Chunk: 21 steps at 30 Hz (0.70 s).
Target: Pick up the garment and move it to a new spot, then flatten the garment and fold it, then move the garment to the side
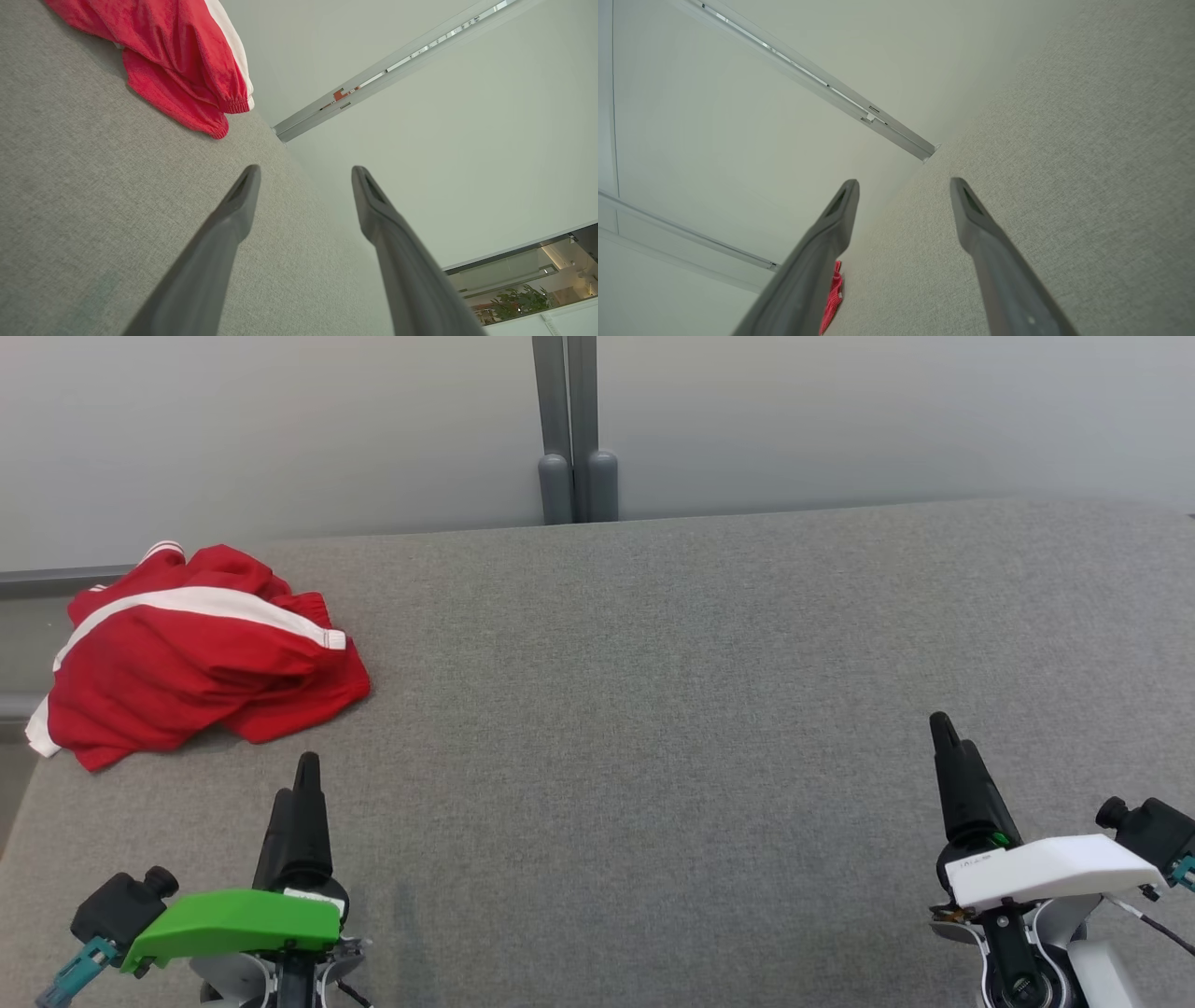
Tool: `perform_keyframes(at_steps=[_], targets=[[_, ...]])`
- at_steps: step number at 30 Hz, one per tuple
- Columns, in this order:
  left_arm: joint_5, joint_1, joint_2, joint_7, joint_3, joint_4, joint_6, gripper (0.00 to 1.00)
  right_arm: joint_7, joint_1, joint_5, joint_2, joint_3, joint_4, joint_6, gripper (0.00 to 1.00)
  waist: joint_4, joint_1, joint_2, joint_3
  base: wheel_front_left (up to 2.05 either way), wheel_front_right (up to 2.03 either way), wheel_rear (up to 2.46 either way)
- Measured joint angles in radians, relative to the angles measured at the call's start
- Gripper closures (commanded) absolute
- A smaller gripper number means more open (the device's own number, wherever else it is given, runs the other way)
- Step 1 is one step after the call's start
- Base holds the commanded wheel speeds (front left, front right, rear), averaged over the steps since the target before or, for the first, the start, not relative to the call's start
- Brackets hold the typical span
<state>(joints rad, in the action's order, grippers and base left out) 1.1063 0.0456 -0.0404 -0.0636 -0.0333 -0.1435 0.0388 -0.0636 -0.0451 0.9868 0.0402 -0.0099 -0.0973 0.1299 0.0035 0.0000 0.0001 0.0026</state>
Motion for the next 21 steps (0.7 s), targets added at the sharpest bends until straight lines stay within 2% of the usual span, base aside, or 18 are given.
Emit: perform_keyframes(at_steps=[21], targets=[[-0.332,-0.029,-0.002,-0.063,-0.046,0.011,-0.018,0.0,-0.062,0.02,-0.297,0.002,0.045,0.006,0.0,0.0,0.004,0.0,0.0,-0.001,0.0,0.0,0.0]])
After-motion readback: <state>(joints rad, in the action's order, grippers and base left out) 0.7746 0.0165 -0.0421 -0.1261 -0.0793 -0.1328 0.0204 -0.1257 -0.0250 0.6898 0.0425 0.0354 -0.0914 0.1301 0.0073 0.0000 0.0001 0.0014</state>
